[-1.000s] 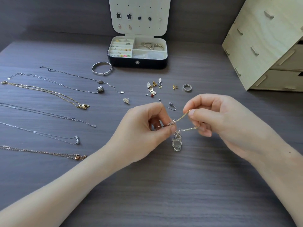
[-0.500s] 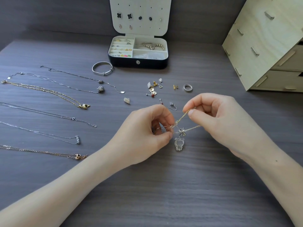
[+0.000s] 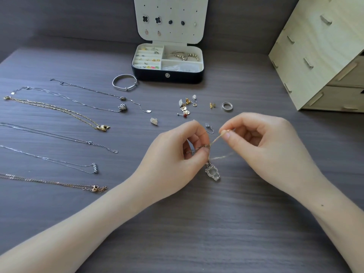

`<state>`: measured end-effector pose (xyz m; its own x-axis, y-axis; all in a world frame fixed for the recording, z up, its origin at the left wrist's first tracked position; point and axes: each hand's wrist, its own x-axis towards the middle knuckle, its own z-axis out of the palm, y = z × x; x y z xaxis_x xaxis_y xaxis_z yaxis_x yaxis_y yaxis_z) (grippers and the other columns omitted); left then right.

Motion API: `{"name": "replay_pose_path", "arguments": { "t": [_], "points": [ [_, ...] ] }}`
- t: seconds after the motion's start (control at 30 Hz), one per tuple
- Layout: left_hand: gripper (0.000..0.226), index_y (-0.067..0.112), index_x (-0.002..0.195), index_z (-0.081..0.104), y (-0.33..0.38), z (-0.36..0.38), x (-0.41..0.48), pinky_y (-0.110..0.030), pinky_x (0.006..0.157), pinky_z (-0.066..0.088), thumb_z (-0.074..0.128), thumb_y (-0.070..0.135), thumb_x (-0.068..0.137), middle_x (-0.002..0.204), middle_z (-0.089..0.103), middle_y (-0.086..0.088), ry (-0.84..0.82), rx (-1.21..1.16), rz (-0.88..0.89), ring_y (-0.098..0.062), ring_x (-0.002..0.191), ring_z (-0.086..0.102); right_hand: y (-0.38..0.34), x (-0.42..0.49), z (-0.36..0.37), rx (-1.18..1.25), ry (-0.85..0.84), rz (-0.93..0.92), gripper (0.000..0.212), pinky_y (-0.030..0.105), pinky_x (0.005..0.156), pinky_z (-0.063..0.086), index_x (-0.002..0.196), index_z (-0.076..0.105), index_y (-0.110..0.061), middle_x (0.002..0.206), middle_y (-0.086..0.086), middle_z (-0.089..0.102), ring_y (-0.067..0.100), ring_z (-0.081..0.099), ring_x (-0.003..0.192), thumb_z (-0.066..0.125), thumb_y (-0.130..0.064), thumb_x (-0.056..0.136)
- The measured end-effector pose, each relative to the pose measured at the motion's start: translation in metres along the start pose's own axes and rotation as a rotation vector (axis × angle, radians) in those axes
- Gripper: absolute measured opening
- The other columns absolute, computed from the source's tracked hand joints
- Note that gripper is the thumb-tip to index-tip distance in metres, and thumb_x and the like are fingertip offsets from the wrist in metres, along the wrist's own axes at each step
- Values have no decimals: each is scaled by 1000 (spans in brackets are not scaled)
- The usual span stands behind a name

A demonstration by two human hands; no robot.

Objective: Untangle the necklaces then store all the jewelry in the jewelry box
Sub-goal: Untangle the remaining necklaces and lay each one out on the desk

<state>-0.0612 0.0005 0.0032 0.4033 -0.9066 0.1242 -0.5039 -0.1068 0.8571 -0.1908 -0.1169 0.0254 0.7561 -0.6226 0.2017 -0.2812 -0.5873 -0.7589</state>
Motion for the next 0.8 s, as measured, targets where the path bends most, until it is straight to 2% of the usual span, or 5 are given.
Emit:
{"name": "replay_pose_path", "arguments": {
  "t": [0.1,0.23,0.43,0.63,0.8],
  "points": [
    [10,29,76,52,0,-1,1,-13,54,34,61,24,77,78,59,14,34,127,47,-8,58,49,-3,-1,0,23,72,-45,8,18,60,48,76,64,-28,67,-10,65,9,61,65,59,-25,81],
    [14,29,73,55,0,-8,0,-11,55,33,68,25,76,79,59,18,27,165,74,-7,63,50,-5,-1,-3,97,-2,-17,7,27,63,53,78,66,-26,69,-10,67,11,65,68,60,-25,81],
    [13,29,79,59,2,-12,-26,-4,55,30,68,25,71,76,53,23,24,244,139,4,61,52,-10,-1,-10,198,-198,2,12,20,58,51,77,68,-14,67,0,68,8,63,60,65,-5,85],
    [8,22,82,59,-6,-29,-52,-22,55,44,61,14,80,88,59,13,-129,371,318,-3,61,49,-10,0,-21,135,-476,-8,8,23,60,50,76,71,-15,68,-4,69,14,63,63,70,-10,83],
    [9,22,84,61,-6,-42,-60,-10,61,38,55,14,85,91,63,14,-231,414,414,-6,69,54,-8,1,-27,92,-641,-58,2,27,64,53,78,73,-21,73,-5,71,7,63,64,72,-20,79]
  ]
}}
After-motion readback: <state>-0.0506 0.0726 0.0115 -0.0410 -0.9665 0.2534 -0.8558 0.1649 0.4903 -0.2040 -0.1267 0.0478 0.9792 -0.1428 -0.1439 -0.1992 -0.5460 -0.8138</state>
